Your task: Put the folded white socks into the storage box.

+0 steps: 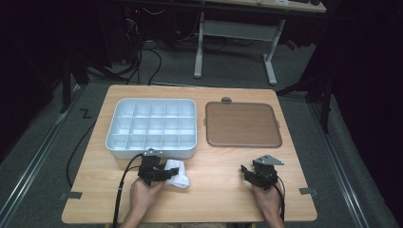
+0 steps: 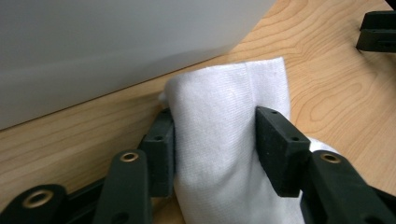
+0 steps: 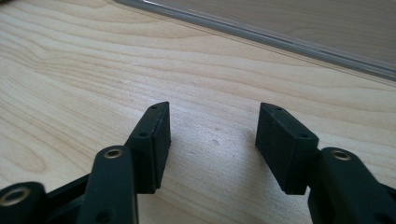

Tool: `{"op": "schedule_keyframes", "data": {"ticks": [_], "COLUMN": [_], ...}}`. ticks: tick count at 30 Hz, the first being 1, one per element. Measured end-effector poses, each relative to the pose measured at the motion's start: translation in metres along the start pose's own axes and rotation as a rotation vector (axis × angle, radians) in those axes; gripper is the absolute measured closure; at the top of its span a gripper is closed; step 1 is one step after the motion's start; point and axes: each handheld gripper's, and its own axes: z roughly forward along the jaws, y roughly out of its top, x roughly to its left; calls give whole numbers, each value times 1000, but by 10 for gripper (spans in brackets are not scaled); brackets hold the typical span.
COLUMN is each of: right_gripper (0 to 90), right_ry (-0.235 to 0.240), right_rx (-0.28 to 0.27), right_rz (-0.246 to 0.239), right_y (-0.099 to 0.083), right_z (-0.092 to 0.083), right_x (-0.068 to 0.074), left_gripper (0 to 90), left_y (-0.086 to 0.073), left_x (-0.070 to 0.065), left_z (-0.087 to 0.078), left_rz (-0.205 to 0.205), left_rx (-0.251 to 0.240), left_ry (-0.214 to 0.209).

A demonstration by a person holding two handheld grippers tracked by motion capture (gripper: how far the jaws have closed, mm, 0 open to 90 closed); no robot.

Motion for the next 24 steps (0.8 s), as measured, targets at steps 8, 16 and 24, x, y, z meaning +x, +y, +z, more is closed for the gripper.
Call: {"op": "schedule_keyframes", "data": {"ticks": [8, 16, 24], "right_gripper": [425, 419, 405], "right_ry": [-3, -4, -4], "right_rx": [1, 1, 4], "right_rz": [6, 7, 6], "right_y": [0, 1, 1], "right_z": [1, 1, 1], "right_x": [0, 0, 0], "left_gripper": [619, 688, 710], "left_y": [2, 0, -3], "left_x": [-3, -6, -8], "left_z": [-1, -4, -7], "left_rz": [24, 62, 72], "left_rx": [24, 12, 5], "left_ry": [4, -5, -27]}}
